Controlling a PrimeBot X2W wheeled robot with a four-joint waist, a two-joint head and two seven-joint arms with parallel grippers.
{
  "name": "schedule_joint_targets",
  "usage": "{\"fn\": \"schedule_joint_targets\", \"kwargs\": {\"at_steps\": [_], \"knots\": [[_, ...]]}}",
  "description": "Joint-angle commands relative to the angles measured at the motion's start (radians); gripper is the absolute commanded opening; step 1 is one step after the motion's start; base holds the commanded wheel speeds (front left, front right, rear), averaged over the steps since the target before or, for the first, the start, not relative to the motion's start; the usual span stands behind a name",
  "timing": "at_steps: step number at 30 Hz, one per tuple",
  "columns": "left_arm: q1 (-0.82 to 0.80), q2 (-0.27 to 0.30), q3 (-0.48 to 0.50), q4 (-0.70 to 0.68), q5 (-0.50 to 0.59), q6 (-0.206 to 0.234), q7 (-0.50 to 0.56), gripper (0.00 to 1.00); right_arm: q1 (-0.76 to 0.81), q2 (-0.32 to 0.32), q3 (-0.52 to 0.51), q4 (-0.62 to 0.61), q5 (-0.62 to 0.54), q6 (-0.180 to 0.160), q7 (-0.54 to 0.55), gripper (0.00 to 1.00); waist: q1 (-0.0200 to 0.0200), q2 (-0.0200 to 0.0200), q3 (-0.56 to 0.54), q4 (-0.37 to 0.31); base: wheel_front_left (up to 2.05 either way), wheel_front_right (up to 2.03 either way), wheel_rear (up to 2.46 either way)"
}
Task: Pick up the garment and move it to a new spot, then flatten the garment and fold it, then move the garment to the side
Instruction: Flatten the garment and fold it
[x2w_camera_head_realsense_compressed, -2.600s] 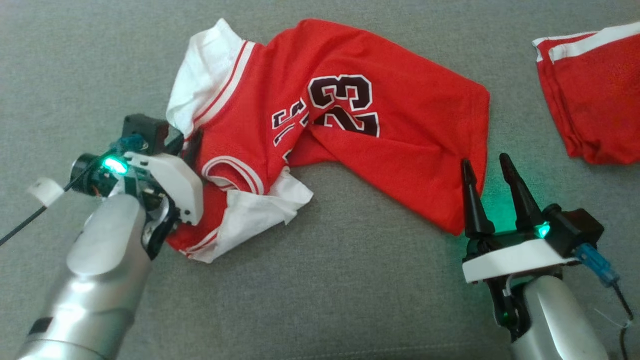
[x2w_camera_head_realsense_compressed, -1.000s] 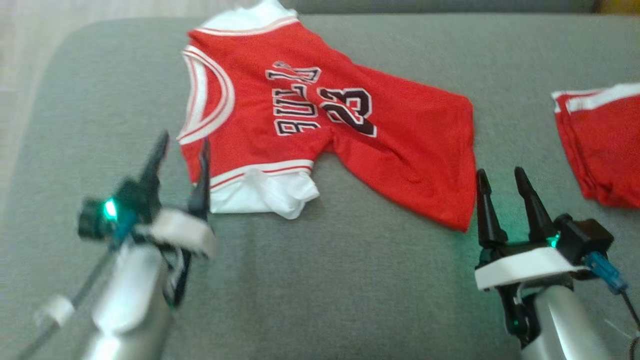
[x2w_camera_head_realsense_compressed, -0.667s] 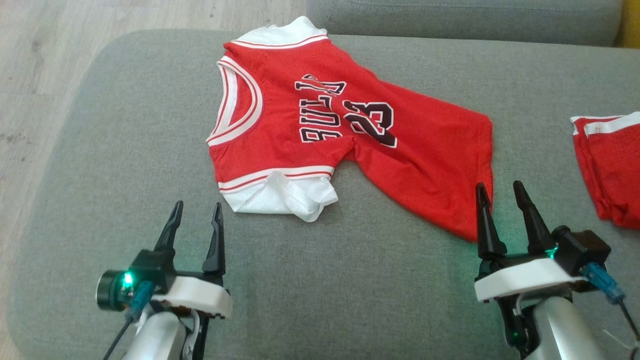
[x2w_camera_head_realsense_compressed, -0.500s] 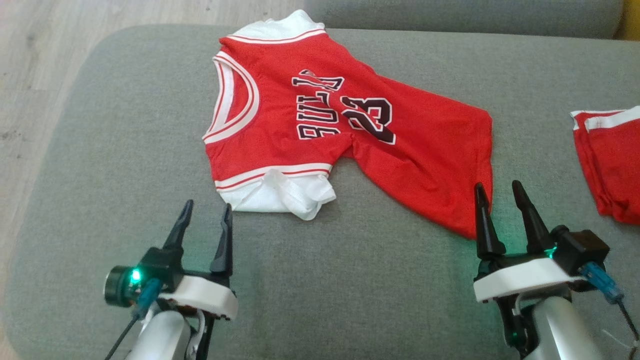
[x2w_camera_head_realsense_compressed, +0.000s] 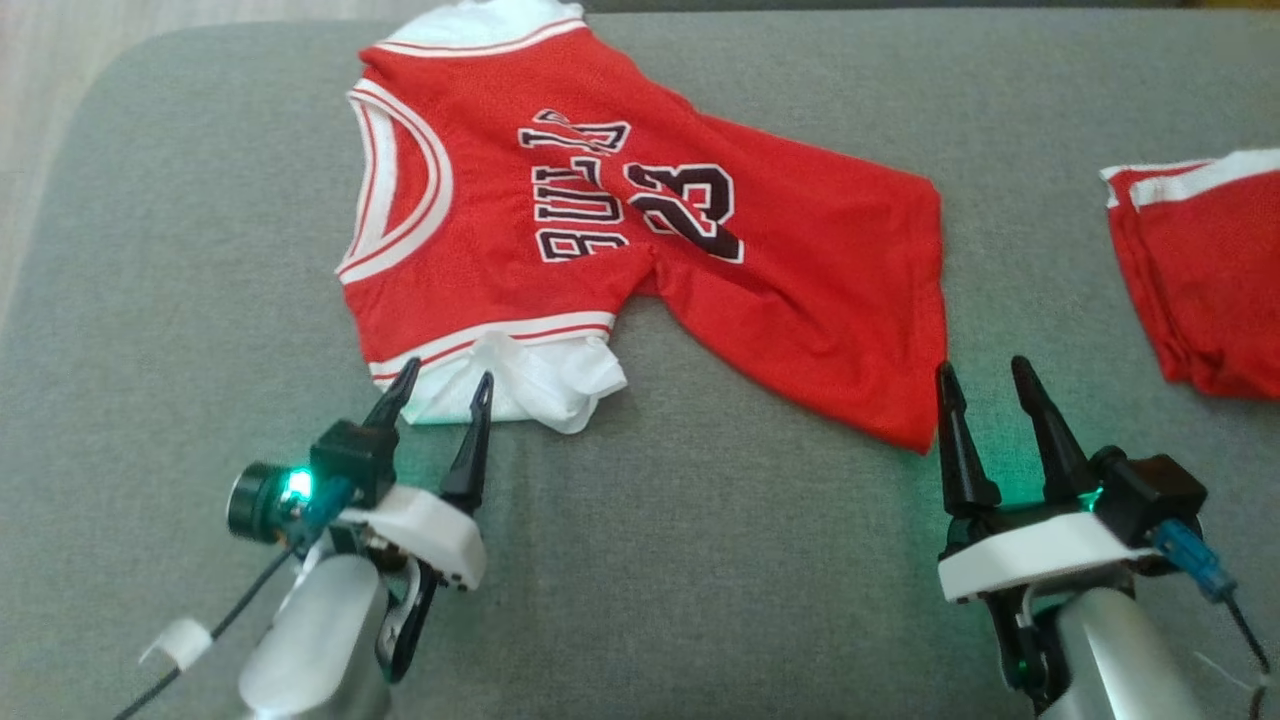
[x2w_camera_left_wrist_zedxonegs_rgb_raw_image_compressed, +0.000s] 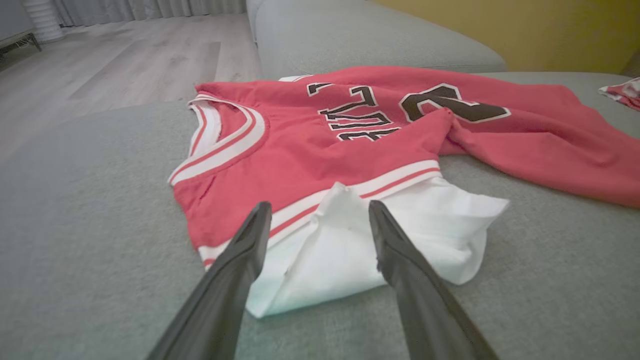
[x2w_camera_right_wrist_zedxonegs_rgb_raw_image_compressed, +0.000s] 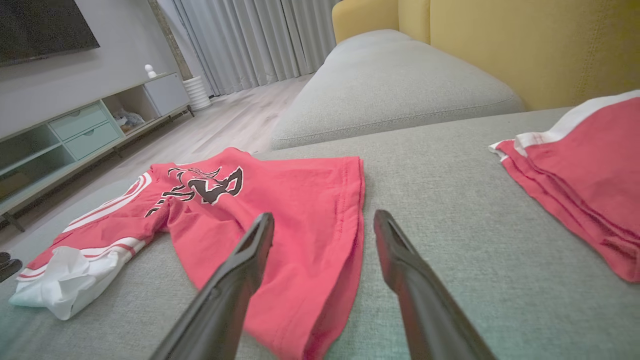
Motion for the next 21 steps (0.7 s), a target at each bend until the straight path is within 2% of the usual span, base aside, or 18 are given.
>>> {"fn": "schedule_joint_targets", "kwargs": {"at_steps": [1,14,15,16,21], "knots": [[-0.06,0.019,0.025,-0.008,0.007,-0.009,0.002,1.0,-0.041,-0.003,0.026,-0.035,-0.003,-0.001,-0.009,1.0,-0.0001,0.0,0.02,-0.019,0.0,0.0,0.0],[-0.169,0.015,0.004,0.11,0.012,-0.017,0.023,1.0,-0.063,-0.003,0.033,-0.043,0.012,-0.001,-0.009,1.0,-0.0001,0.0,0.067,-0.075,0.0,0.0,0.0],[-0.173,0.014,0.002,0.118,0.01,-0.022,0.024,0.44,-0.064,-0.003,0.033,-0.043,0.013,-0.001,-0.009,1.0,-0.0001,0.0,0.068,-0.076,0.0,0.0,0.0],[-0.177,0.015,-0.001,0.124,0.01,-0.026,0.024,0.0,-0.065,-0.003,0.034,-0.043,0.013,-0.001,-0.009,1.0,-0.0001,0.0,0.069,-0.077,0.0,0.0,0.0],[-0.18,0.012,-0.007,0.139,0.008,-0.027,-0.007,0.0,-0.063,-0.003,0.027,-0.039,0.017,-0.001,-0.009,1.0,-0.0001,0.0,0.052,-0.069,0.0,0.0,0.0]]}}
